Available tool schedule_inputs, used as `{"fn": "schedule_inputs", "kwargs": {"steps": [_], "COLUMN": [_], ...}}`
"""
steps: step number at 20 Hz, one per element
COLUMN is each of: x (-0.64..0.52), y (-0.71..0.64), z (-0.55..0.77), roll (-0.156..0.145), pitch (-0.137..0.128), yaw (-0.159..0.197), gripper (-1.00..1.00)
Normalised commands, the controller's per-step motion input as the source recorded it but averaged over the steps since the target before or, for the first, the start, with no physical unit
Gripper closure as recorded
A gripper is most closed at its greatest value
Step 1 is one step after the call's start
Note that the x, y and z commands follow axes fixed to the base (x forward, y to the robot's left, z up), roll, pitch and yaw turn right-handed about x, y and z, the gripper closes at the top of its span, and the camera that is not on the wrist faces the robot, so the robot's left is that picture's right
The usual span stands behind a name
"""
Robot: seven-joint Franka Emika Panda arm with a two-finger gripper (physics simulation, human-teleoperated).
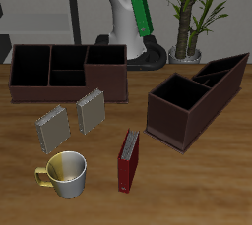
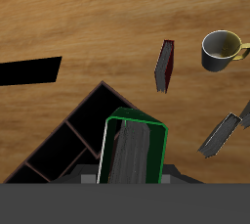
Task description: Place the green book into the back desk caddy's left compartment and place the white-yellow mug into the back desk caddy's right compartment
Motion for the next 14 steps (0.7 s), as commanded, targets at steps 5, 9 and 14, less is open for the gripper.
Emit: {"fn": "schedule_inputs", "kwargs": {"steps": [5,9,14], "x": [-0.36,-0.46,-0.36], "y": [-0.35,-0.40,-0.05], "z": [-0.02,-0.24,-0.25], "roll": [-0.048,-0.086,-0.079], "pitch": [0.006,0.056,0.016], "yaw": [0.030,-0.038,0.002], "gripper": [1.00,1.00,1.00]}}
